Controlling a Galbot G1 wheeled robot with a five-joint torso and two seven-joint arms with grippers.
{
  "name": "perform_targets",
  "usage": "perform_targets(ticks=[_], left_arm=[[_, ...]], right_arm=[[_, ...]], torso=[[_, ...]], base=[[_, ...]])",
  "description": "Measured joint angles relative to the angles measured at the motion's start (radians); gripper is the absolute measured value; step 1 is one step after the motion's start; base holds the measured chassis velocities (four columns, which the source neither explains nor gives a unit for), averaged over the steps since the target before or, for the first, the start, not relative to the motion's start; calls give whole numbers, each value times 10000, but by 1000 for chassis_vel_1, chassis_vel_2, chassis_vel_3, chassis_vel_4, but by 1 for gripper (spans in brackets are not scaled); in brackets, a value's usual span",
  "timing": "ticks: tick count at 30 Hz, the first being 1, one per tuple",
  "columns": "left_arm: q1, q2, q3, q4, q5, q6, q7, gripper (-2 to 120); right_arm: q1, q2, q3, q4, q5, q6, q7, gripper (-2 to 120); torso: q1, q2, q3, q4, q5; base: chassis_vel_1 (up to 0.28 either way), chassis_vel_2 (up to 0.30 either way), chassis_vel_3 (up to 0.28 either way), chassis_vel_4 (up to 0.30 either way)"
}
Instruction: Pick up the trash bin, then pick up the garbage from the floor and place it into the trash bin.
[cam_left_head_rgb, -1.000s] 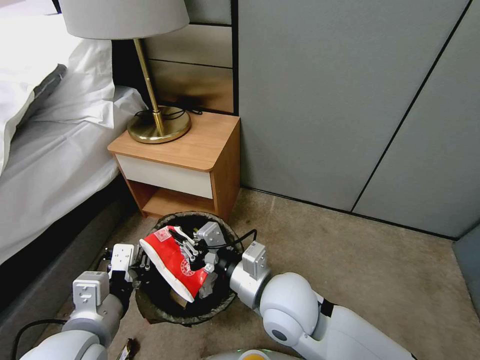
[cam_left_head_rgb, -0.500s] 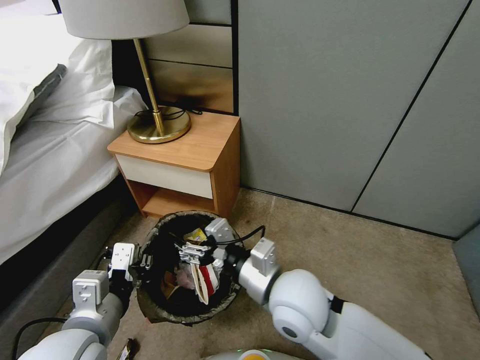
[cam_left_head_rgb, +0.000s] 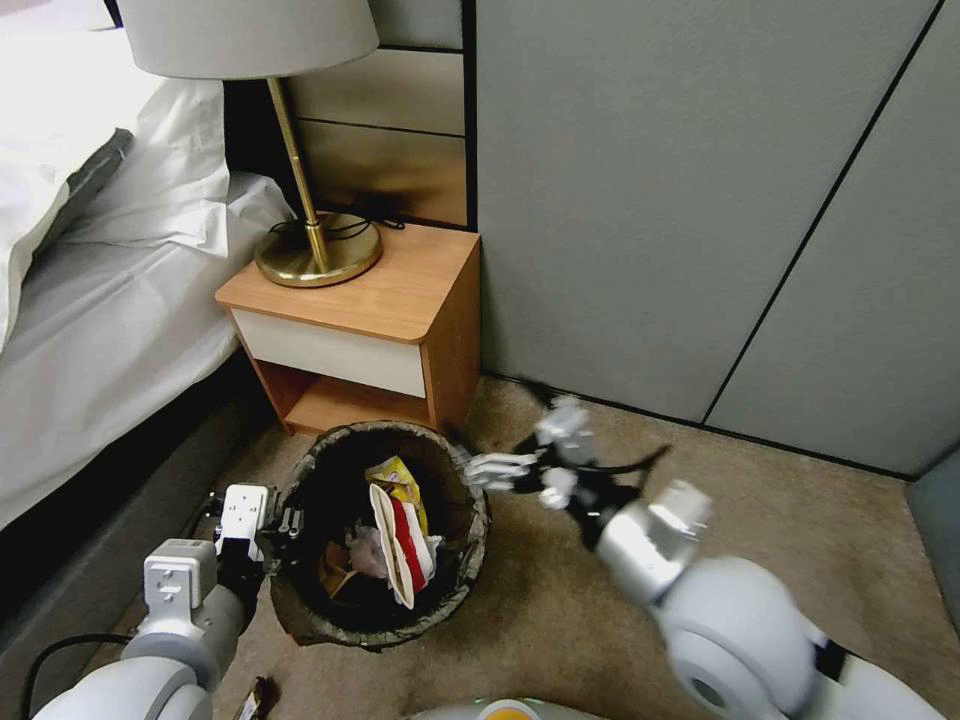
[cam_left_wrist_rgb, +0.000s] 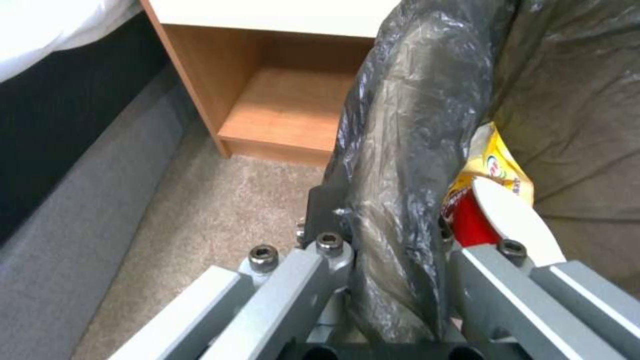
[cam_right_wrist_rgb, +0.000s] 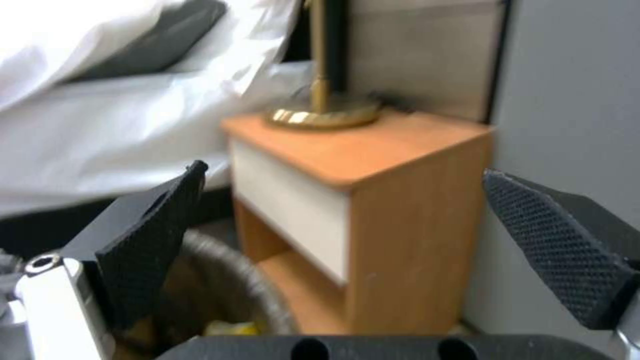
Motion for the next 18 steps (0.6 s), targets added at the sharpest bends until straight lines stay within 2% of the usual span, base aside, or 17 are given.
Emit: perform_targets(ticks=[1, 3, 6, 7, 9, 11, 12, 15, 18], left_arm=[[7, 0, -11, 0, -11, 0, 0, 3], [13, -7, -12, 0, -14, 0, 0, 3], [46, -46, -9, 0, -21, -3, -2, 3], [46, -46, -9, 0, -21, -3, -2, 3], [39, -45, -5, 0, -21, -13, -3, 3], [-3, -63, -20, 0, -65, -22, -4, 3], [-3, -63, -20, 0, -65, -22, -4, 3], [-53, -67, -52, 0, -137, -23, -22, 3], [-90, -64, -58, 0, -143, -23, -25, 3]], right_arm=[[-492, 37, 623, 251, -205, 181, -128, 100], [-746, 91, 916, 337, -393, 307, -170, 100], [-2030, 619, 2368, 451, -1409, 909, -417, 100], [-2030, 619, 2368, 451, -1409, 909, -417, 100], [-2773, 1130, 2947, 343, -1917, 1251, -675, 100], [-3509, 2266, 3504, 15, -2737, 1893, -1036, 100], [-3509, 2266, 3504, 15, -2737, 1893, -1036, 100], [-4281, 3632, 4080, -358, -3424, 2834, -1447, 100], [-4691, 4088, 4467, -527, -3547, 3336, -1851, 100]], torso=[[0, -1, 0, -1, 0], [0, 0, 0, 1, 0], [0, -1, 0, 5, 2], [0, -1, 0, 5, 2], [0, 0, 0, 3, -2], [0, 0, 0, 2, 1], [0, 0, 0, 2, 1], [0, 0, -1, 1, -1], [-1, 0, 0, 2, -1]], base=[[0, 0, 0, 0], [0, 0, 0, 0], [0, 0, 0, 0], [0, 0, 0, 0], [0, 0, 0, 0], [0, 0, 0, 0], [0, 0, 0, 0], [0, 0, 0, 0], [0, 0, 0, 0]])
